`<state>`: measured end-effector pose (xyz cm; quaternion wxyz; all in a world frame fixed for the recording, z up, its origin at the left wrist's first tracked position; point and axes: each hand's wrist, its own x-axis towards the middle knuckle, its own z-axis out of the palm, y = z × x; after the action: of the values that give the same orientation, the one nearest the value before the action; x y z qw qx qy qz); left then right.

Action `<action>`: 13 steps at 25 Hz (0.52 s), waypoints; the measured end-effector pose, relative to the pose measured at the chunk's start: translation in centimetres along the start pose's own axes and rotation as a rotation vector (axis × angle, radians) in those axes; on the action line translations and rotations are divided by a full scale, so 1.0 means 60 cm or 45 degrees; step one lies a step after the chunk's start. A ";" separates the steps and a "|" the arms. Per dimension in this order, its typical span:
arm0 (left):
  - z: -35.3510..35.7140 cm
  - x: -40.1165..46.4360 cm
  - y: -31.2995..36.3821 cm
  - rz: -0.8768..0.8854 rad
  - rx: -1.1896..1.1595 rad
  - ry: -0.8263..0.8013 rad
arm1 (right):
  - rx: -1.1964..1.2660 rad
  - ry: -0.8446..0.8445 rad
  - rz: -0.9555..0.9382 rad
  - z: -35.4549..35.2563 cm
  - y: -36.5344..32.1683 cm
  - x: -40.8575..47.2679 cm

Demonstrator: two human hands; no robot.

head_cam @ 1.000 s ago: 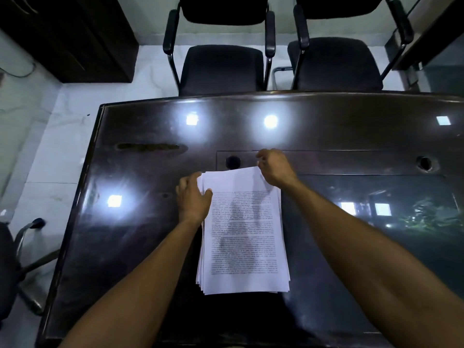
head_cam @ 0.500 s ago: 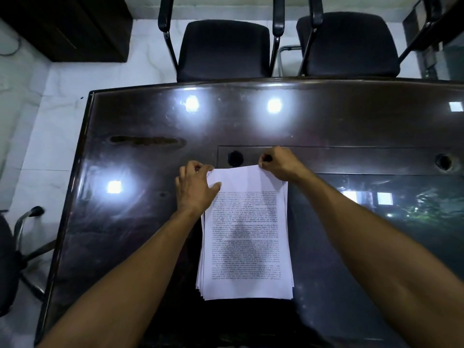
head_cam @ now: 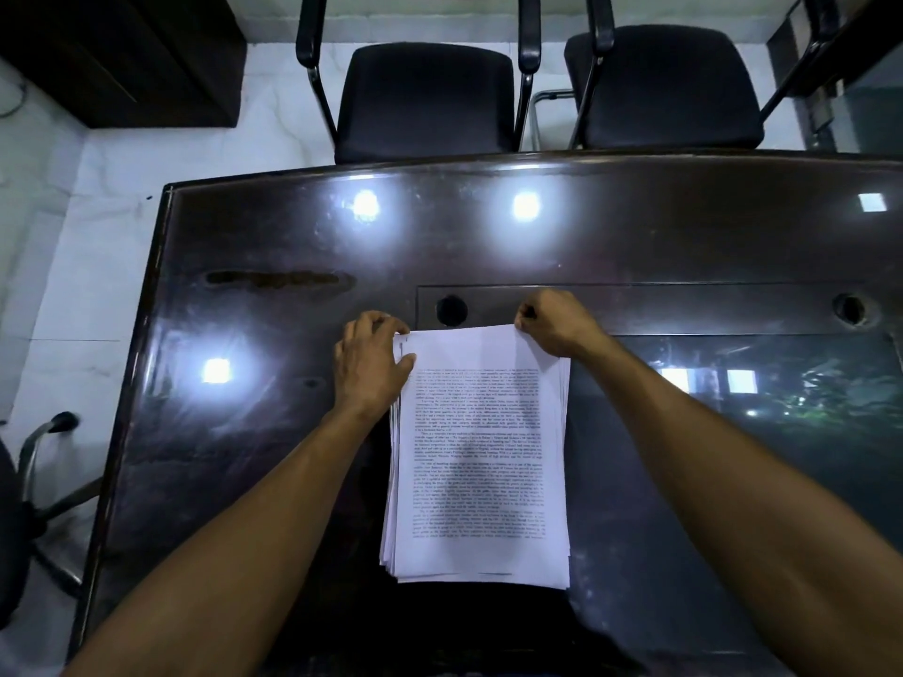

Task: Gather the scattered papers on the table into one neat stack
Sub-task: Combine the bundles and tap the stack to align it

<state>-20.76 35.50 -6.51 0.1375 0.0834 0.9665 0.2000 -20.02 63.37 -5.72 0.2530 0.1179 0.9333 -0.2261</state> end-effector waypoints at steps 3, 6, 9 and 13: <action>0.007 -0.011 0.002 -0.099 -0.139 0.043 | -0.003 0.080 0.009 0.001 -0.004 -0.014; 0.020 -0.025 0.003 -0.258 -0.423 0.080 | 0.287 0.470 0.247 0.001 0.005 -0.044; 0.024 -0.037 0.015 -0.404 -0.810 -0.014 | 0.865 0.498 0.512 0.034 0.011 -0.091; 0.026 -0.040 0.039 -0.303 -0.806 -0.206 | 1.306 0.274 0.406 0.091 -0.042 -0.119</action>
<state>-17.77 37.68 -6.37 0.2552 -0.0608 0.8455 0.4650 -12.55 57.79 -5.29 0.0973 0.3885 0.6944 -0.5978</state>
